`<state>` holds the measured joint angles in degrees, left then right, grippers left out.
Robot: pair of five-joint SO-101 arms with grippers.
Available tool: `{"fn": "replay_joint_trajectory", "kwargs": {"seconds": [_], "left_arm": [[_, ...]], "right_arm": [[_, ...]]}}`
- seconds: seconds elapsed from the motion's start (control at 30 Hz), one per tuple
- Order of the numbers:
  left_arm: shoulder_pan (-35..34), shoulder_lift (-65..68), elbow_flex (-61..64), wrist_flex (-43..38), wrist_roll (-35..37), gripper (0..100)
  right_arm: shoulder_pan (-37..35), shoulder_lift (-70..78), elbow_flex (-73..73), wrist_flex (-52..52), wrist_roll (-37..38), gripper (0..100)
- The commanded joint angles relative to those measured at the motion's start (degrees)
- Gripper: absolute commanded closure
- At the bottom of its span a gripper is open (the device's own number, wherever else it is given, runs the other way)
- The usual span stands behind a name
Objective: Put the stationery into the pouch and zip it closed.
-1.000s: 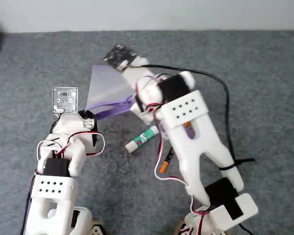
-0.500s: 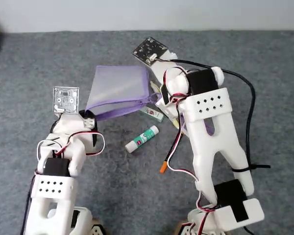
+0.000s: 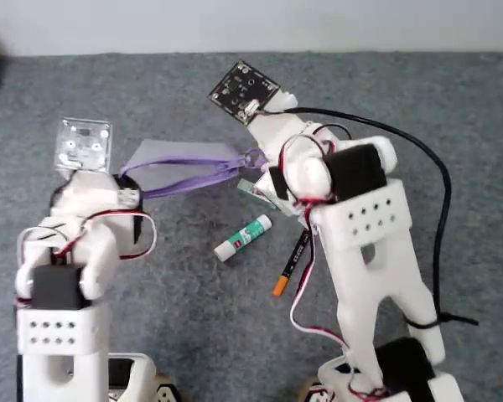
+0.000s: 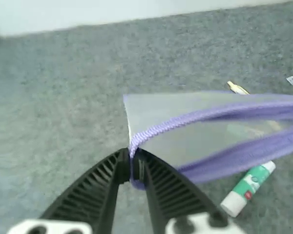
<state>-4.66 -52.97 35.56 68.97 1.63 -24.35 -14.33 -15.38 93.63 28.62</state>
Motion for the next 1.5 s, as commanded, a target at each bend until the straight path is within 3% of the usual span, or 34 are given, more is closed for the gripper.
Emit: {"fn": "replay_joint_trajectory", "kwargs": {"seconds": [0.0,0.5,0.93,1.03,1.17,1.47], "left_arm": [[-2.64,-0.44,-8.57,4.40,-3.52,99],[-2.90,-0.44,-27.12,22.95,-5.63,99],[-2.90,-0.44,-22.99,28.22,-5.54,99],[-2.90,-0.44,-21.23,28.13,-5.45,99],[-2.90,-0.44,-19.91,27.60,-5.36,99],[-2.90,-0.44,-19.74,27.43,-4.57,99]], "right_arm": [[-1.63,-4.97,-2.81,0.92,0.26,99.0],[-4.79,-14.64,-2.81,6.55,0.18,99.0],[-8.13,-9.63,-0.97,8.40,-2.11,98.7],[-7.96,-10.51,-1.41,9.19,-4.66,88.5],[-5.23,-16.40,-2.55,9.10,-8.44,68.2],[9.10,-18.15,4.48,9.27,-4.22,76.4]]}}
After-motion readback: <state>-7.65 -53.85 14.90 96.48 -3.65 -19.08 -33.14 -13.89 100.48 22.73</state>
